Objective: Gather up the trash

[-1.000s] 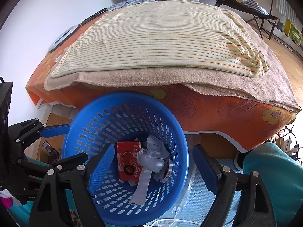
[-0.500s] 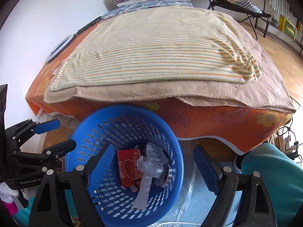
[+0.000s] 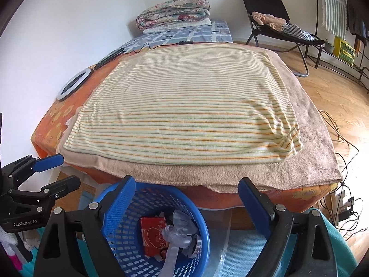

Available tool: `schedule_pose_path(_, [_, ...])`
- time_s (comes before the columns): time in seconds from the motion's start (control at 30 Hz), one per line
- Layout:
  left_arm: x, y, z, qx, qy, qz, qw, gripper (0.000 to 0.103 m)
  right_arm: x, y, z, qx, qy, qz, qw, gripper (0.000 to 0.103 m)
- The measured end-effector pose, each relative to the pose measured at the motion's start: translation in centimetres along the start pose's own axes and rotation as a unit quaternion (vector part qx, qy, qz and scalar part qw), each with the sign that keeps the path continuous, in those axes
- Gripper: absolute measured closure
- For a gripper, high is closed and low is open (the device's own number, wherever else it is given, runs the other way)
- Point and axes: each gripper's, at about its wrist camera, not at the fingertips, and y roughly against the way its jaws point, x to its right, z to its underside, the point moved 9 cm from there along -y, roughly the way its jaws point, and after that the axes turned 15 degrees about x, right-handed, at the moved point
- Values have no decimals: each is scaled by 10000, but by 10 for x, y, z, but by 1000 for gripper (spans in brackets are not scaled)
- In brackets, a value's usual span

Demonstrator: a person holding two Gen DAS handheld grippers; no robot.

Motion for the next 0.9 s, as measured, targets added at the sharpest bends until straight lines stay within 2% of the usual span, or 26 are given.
schedule_pose_path(0.37, [-10,8,-58,538,28,-158,9984,26,0,-1,-53,437,219,18,9988,3])
schedule_pose_path(0.47, [-18,10,-83,781,45,-254,9966,14,0,-2,-73,642,277,59,9975,0])
schedule_pose_path(0.63, [-29,10,-123,1126,124,-402,9928,9,3,-9,-101,906,287,117,9954,0])
schedule_pose_path(0.7, [-32,9,-136,1253,75,-455,9910,1,4,-15,-110,948,275,121,9950,0])
schedule_pose_path(0.8, [-37,3,-150,1385,10,-592,9886,0,7,-24,-122,1017,225,125,9945,0])
schedule_pose_path(0.9, [-43,-9,-152,1345,86,-649,9887,0,11,-34,-130,1068,137,112,9941,0])
